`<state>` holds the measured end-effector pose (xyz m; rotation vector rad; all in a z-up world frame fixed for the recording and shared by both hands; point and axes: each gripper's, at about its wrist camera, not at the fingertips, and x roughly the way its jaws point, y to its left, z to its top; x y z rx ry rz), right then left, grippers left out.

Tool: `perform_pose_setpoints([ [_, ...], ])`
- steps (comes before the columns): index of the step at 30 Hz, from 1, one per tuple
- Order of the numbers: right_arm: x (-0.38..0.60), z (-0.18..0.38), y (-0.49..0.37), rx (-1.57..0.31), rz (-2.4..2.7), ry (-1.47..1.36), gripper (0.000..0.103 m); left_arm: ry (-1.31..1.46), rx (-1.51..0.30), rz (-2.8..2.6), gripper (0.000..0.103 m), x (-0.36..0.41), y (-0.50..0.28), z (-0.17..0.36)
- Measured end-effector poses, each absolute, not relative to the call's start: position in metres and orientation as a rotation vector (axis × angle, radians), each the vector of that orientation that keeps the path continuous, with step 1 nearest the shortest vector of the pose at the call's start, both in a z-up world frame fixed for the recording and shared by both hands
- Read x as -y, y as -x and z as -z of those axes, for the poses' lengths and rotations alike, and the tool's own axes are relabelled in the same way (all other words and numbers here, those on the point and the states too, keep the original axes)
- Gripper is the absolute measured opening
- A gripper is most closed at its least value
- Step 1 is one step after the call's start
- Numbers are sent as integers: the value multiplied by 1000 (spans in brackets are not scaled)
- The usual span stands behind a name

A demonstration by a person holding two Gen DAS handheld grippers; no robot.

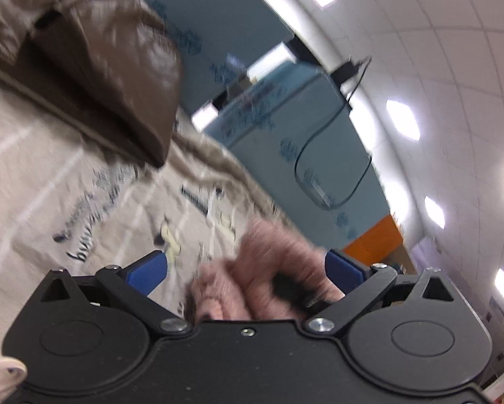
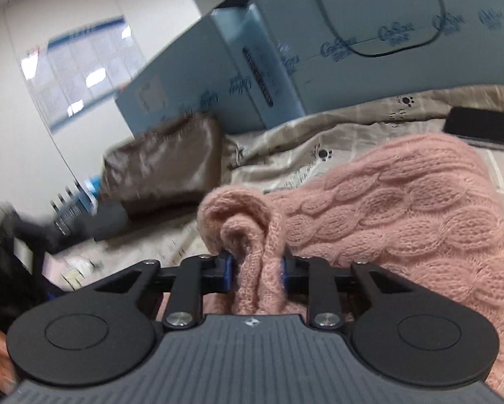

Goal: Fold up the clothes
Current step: 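Lower the sweater onto the bed and spread it between both grippers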

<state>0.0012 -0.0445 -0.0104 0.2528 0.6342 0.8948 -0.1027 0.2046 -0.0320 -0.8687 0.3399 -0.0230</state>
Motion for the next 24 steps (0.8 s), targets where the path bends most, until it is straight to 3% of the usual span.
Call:
perform_pose_setpoints([
  [2, 53, 5, -3, -621, -901, -299, 20, 824, -391, 12, 99, -198, 94, 34],
  [4, 60, -2, -4, -599, -898, -339, 20, 766, -446, -8, 65, -191, 86, 36],
  [10, 88, -27, -5, -477, -889, -405, 20, 611, -534, 12, 24, -167, 69, 41],
  [13, 108, -44, -13, -412, -871, -442, 20, 552, -496, -6, 19, -163, 67, 33],
  [24, 219, -70, -35, -207, -577, -572, 20, 400, -307, -106, 18, -181, 53, -9],
])
